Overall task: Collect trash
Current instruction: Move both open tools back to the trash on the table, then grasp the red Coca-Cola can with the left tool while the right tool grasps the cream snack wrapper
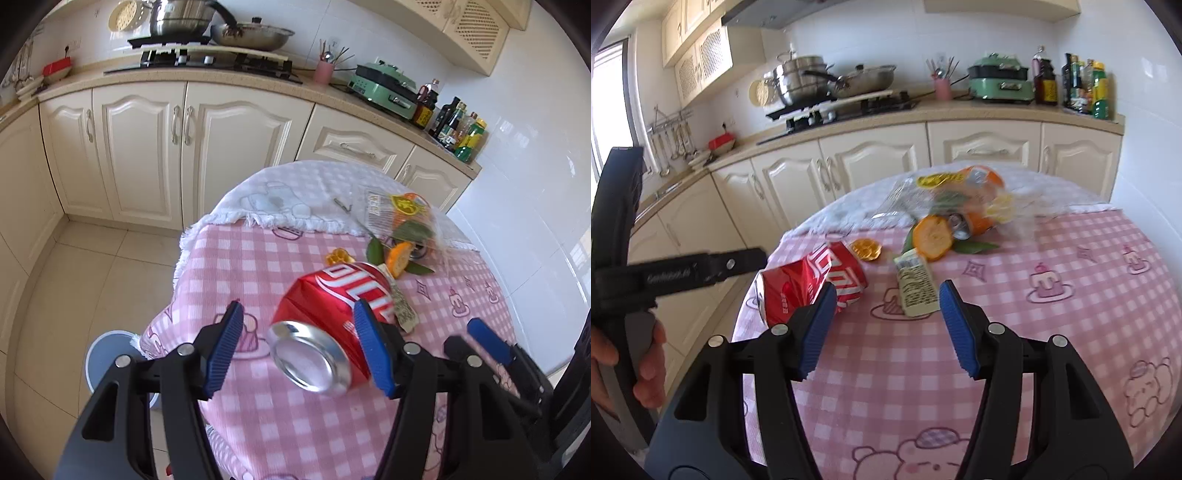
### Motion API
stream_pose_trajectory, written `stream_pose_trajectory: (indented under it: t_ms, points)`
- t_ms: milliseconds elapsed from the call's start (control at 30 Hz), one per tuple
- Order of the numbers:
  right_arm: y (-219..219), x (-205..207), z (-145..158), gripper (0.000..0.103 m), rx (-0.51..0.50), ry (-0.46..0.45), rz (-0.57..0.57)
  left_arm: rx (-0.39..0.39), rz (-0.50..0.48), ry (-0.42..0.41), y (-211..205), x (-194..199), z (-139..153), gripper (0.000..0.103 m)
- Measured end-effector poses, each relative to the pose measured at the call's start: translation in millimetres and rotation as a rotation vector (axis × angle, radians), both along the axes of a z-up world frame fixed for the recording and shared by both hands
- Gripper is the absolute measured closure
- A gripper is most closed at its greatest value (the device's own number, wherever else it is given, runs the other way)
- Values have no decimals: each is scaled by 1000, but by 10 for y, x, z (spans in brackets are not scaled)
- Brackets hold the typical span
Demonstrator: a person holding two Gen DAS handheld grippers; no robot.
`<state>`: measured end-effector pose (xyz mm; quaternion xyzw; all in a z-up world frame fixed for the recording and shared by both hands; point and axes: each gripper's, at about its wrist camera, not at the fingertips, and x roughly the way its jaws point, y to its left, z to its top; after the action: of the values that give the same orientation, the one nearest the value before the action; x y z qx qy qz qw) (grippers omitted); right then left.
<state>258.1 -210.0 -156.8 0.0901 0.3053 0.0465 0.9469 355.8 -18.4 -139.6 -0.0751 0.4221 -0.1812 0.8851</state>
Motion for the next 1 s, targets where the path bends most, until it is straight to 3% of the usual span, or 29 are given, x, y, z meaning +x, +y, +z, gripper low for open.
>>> stream_pose_trajectory:
  t_ms: [200,467,600,633,833,1000]
  points:
    - [205,284,-161,45,-28,80,42,-15,-5,38,28,184,-164,42]
    - [134,508,-314,45,-44,182,19,-102,-90,95,-103,342,-358,42]
    - [107,555,-343,45,-51,196,5,-76,-118,76,-225,330,-369,43]
    - [88,554,-348,45,-51,198,-5,-65,-118,69,-239,321,-364,50]
    - [42,526,-342,45,-44,191,-13,2,-114,17,-319,182,-280,55]
    - [23,539,-343,45,-43,197,-21,-12,-104,-21,-268,40,-172,68]
